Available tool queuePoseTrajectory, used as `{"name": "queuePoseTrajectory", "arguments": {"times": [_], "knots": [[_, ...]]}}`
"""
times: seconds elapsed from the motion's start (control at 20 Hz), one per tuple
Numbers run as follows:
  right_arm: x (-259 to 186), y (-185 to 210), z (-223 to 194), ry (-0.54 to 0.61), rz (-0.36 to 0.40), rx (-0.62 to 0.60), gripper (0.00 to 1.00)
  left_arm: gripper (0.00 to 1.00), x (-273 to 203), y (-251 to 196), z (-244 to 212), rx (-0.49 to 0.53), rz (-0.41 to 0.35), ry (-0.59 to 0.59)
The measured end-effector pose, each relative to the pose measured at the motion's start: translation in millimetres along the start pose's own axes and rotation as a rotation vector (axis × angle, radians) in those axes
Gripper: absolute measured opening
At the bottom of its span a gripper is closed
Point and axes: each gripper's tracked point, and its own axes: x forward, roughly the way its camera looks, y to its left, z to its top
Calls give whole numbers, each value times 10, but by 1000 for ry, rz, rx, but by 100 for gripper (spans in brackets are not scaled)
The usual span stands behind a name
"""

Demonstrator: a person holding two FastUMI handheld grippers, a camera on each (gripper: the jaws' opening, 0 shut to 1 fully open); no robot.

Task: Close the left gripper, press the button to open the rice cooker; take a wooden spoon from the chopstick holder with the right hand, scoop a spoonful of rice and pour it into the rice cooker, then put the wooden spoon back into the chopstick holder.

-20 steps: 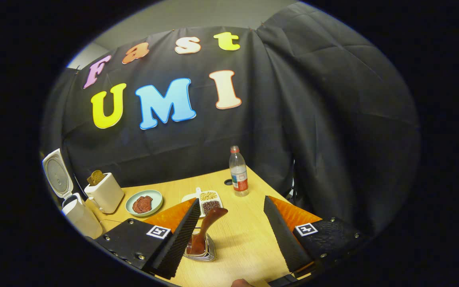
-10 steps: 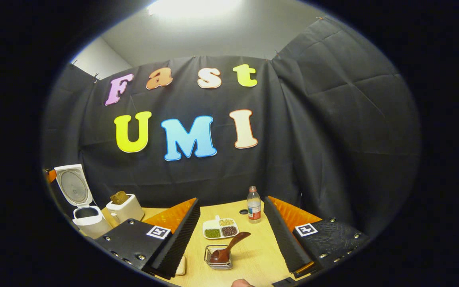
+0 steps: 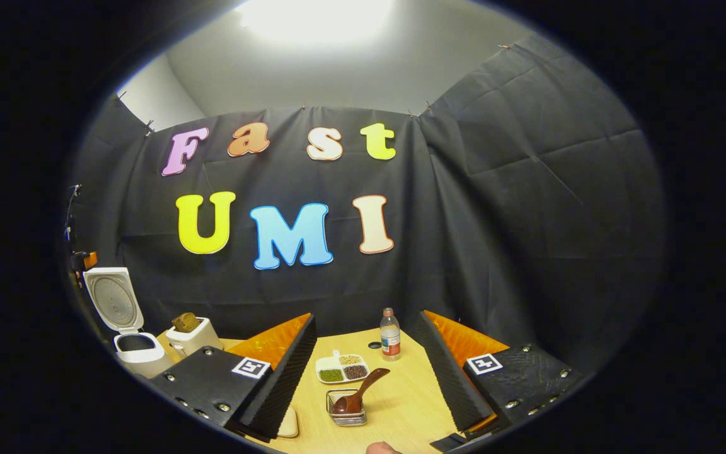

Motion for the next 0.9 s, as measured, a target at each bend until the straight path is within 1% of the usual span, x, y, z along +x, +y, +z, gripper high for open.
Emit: {"name": "queuePoseTrajectory", "arguments": {"times": [0.15,0.2,0.25,0.3,0.35,0.4,0.45,0.55,0.65,0.7,0.75,0.8,0.9], "knots": [[-89,-32,16,-6,-30,-4,97,93,438,71,91,3,13,-2],[-112,-37,0,-5,-35,-2,97,89,581,98,79,-1,18,11],[-134,-45,-15,0,-39,-2,97,93,726,126,32,-4,28,34],[-147,-64,-38,4,-46,-4,98,93,852,139,-36,-10,31,57],[-165,-88,-50,5,-52,-7,98,97,955,168,-78,-15,41,76],[-183,-122,-71,9,-59,-10,98,89,1034,191,-136,-20,45,90],[-191,-144,-90,15,-62,-10,98,90,1113,222,-207,-22,54,106],[-187,-183,-113,26,-69,-5,98,92,1222,285,-405,-26,68,155],[-168,-217,-100,28,-69,2,97,93,1245,333,-559,-79,87,206],[-155,-233,-92,27,-66,3,98,93,1275,364,-527,-78,95,185],[-139,-246,-86,26,-64,0,98,93,1223,325,-513,-100,85,189],[-117,-265,-75,24,-61,-2,98,94,1231,309,-541,-102,79,197],[-69,-260,-58,24,-45,2,98,93,1211,306,-600,-63,84,223]]}}
